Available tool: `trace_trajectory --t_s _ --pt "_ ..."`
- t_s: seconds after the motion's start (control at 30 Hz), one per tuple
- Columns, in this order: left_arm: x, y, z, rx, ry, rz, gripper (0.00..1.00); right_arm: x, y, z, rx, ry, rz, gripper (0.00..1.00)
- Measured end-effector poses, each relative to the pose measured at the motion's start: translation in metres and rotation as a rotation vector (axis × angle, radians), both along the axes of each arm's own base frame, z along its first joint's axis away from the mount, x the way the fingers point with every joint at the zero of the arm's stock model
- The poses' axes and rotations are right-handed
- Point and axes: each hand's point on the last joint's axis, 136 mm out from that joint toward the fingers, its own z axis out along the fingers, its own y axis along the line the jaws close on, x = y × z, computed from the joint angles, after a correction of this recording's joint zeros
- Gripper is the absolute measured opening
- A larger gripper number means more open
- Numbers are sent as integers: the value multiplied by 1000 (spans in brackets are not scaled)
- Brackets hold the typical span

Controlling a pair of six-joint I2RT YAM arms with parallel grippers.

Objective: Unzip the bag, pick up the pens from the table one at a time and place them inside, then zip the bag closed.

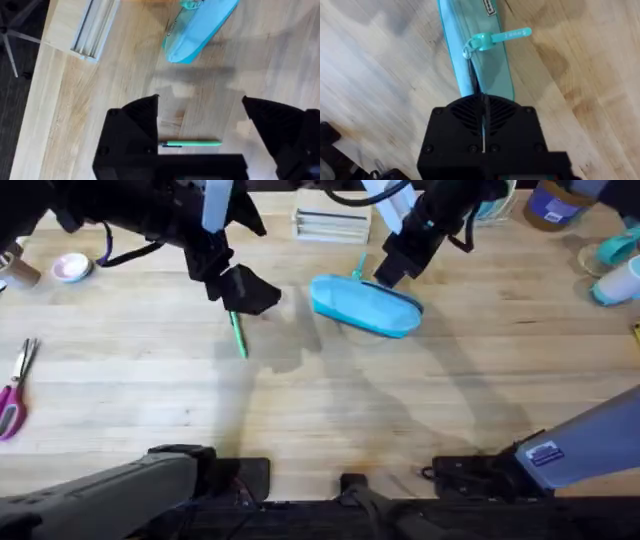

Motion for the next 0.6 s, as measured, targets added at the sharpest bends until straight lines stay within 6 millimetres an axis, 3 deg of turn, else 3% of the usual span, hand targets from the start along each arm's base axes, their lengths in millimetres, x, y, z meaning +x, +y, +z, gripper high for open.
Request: trace_trajectory --t_s 0.47,0.6 --pt "0 0 0 0 0 0 993 1 1 -58 -62 148 1 33" --pt "0 0 0 0 0 0 993 1 2 -63 -66 157 2 33"
